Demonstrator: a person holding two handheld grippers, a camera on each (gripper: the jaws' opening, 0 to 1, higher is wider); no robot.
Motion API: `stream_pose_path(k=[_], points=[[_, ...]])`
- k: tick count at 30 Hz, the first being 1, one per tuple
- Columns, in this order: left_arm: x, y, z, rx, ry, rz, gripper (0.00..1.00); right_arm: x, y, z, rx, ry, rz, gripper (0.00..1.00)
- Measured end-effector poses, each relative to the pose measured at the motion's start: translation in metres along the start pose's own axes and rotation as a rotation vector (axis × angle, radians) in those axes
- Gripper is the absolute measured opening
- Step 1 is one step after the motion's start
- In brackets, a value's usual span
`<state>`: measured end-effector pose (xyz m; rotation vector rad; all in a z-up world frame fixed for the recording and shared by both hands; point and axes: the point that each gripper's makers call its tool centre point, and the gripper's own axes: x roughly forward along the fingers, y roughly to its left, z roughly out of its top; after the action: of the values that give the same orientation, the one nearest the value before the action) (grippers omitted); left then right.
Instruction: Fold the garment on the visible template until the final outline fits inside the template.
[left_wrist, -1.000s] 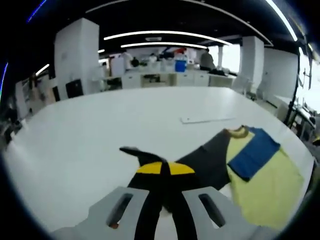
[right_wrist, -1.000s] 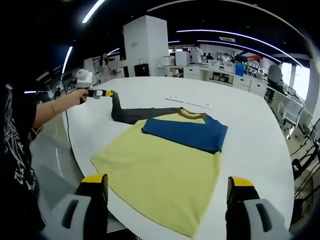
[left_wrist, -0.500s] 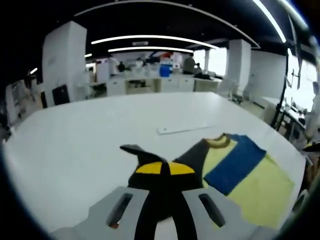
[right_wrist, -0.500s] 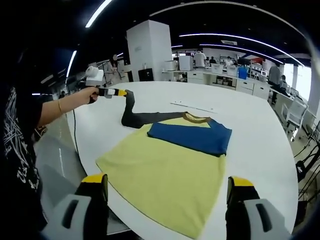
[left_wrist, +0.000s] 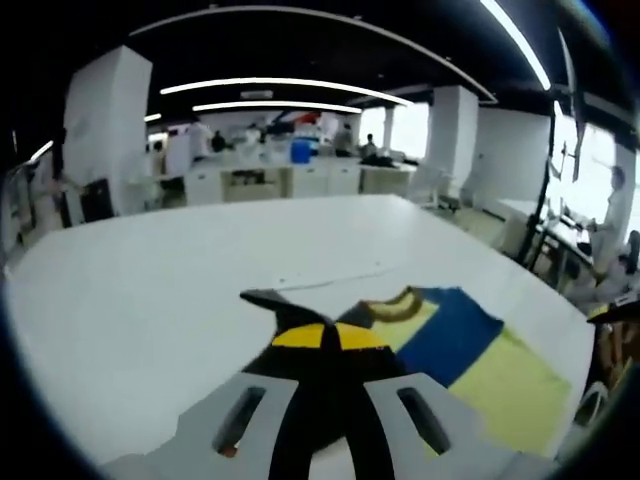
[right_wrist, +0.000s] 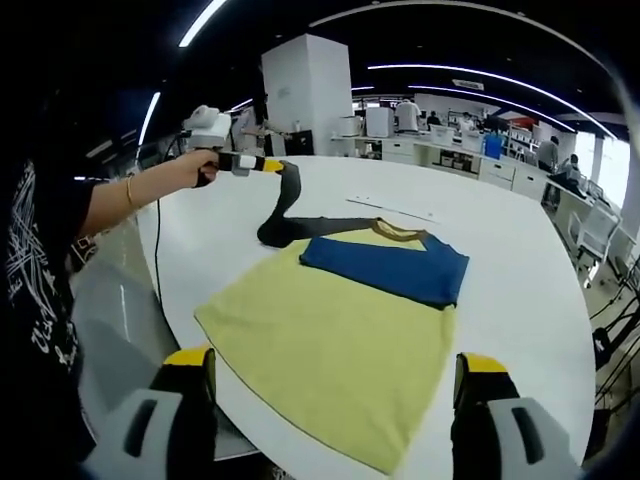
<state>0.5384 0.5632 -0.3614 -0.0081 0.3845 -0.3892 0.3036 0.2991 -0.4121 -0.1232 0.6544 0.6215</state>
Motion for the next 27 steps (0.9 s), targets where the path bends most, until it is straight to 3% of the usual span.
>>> stream_pose_path(k=[8, 27], points=[[0.018, -0.042, 0.013, 0.011, -0.022, -0.071, 0.00, -0.001, -0.007, -0.005, 0.003, 0.006, -0.001, 0.99], [0.053, -0.119, 0.011, 0.038, -0.003, -0.198, 0.00, -0.002, -0.012, -0.019, 0.022, 0.040, -0.017, 0.99]])
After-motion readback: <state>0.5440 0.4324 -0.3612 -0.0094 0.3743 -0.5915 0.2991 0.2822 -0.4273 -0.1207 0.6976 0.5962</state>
